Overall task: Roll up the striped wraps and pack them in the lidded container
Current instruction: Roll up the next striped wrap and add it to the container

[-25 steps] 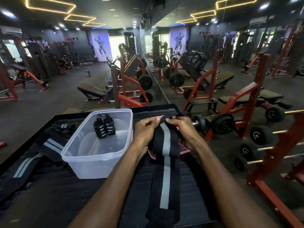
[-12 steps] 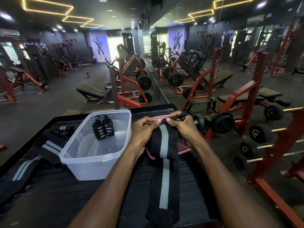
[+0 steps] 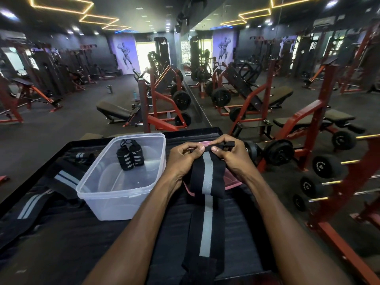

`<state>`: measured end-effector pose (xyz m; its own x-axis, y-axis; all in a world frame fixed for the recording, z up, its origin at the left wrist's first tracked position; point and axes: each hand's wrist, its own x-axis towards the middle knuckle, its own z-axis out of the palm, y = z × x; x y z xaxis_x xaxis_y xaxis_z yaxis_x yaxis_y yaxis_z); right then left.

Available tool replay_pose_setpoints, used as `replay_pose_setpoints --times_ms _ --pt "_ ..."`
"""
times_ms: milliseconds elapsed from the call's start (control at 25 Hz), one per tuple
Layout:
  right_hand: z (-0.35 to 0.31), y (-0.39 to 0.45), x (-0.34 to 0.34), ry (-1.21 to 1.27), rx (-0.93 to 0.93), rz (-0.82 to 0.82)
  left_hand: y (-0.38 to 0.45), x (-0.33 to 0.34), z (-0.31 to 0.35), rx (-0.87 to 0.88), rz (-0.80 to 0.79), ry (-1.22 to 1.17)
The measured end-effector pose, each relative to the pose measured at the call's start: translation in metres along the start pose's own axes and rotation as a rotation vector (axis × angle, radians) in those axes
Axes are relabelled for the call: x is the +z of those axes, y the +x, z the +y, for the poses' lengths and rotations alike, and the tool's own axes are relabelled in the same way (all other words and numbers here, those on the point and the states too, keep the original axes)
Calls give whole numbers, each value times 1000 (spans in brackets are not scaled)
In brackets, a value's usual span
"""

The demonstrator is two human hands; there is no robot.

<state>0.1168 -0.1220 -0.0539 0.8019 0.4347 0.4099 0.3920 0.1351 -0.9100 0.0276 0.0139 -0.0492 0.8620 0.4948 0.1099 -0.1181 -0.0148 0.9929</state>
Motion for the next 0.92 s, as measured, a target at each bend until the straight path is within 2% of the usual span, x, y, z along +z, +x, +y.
replay_pose_setpoints --times_ms 160,320,400,560,640,800,920 --pt "3 0 0 7 -8 -17 1 0 -1 -3 25 2" --pt "2 0 -2 174 139 -20 1 1 -1 20 3 -26" --pt "3 -1 -1 160 187 -31 0 2 -2 26 -7 -11" --pt "6 1 -2 30 92 -25 -1 3 -1 5 -26 18" --pt "4 1 -1 40 65 -6 -3 4 1 -36 -32 -2" --pt "2 1 -1 99 109 -2 -1 5 0 -50 7 36" --pt "1 -1 1 168 215 -9 4 2 -4 -36 48 56"
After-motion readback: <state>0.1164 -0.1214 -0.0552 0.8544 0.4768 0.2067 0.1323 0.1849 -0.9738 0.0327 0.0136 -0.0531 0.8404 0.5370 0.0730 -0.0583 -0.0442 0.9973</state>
